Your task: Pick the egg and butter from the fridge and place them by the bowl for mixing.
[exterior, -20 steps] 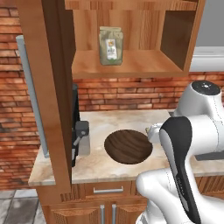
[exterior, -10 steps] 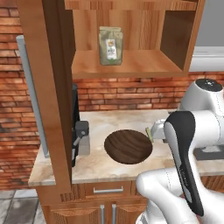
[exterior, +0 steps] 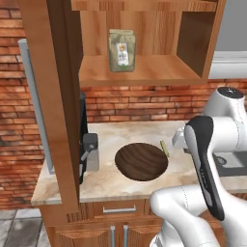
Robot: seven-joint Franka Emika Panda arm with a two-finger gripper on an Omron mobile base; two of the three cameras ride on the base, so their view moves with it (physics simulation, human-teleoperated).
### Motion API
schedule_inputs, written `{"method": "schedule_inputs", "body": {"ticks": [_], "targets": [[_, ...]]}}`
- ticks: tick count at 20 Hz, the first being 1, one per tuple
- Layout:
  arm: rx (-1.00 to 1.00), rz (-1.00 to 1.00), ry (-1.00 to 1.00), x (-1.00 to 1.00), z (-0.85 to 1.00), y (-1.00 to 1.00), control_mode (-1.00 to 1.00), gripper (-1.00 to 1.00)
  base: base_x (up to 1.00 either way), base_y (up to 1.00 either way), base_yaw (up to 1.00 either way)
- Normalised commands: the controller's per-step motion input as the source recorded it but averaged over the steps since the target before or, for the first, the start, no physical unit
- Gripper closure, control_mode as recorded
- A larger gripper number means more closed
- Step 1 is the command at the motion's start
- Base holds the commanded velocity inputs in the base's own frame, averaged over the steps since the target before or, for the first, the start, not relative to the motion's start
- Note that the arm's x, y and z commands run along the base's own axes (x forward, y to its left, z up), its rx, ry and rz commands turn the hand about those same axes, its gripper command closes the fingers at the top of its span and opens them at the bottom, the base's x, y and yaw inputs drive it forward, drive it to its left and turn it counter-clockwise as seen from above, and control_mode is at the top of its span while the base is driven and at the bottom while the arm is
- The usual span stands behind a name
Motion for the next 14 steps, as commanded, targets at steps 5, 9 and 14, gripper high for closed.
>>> {"method": "schedule_inputs", "body": {"ticks": [5,9,14], "targets": [[0.0,-0.13,0.0,0.17,-0.49,-0.45,-1.0,1.0,0.0,0.0,0.0],[0.0,-0.12,0.01,0.27,-0.42,-0.44,-1.0,1.0,0.0,0.0,0.0],[0.0,-0.09,0.0,0.27,-0.41,-0.26,-1.0,1.0,0.0,0.0,0.0]]}}
